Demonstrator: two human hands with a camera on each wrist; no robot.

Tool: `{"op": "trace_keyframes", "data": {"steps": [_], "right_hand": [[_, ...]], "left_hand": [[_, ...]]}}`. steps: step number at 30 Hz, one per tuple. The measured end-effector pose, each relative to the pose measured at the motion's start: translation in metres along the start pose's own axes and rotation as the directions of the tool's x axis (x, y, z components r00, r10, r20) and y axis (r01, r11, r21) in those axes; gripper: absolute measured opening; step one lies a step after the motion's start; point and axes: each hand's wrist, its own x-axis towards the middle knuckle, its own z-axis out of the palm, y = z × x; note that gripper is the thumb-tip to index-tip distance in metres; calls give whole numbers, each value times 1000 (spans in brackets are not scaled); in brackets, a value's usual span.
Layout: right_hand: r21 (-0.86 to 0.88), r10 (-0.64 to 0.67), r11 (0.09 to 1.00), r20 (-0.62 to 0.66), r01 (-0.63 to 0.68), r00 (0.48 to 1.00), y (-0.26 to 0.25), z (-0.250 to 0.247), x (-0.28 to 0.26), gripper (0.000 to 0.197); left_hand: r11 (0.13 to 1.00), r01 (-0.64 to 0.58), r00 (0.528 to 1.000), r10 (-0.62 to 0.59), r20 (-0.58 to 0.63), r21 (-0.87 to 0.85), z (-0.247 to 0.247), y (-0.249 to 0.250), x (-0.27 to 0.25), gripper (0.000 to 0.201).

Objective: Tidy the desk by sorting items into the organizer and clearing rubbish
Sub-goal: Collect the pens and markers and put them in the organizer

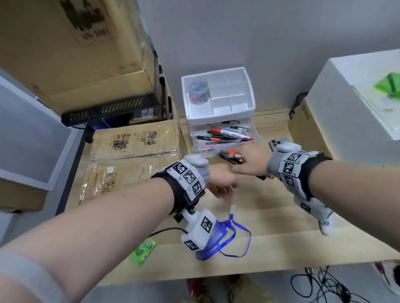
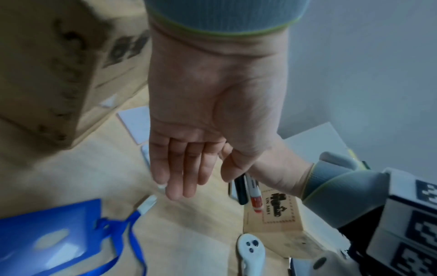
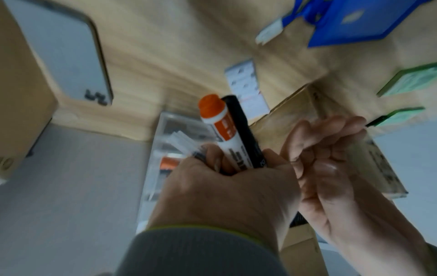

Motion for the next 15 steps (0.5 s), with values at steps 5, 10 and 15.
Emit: {"op": "trace_keyframes", "data": {"steps": [5,10,15], "right_hand": [[42,-84,995,-131,91,988,-4,-50,29,7],[-13,-105,994,-238,105,966,-8,-58,57,15],[-134,-128,987,-293,92,947,-6,-36,86,18]], "left_hand": [[997,-58,925,70,-372,44,-56,28,-19,14],[959,104,642,137,-755,262,-107,28,-22,20],[973,87,393,166,-904,216,-130,14,-12,29]]}}
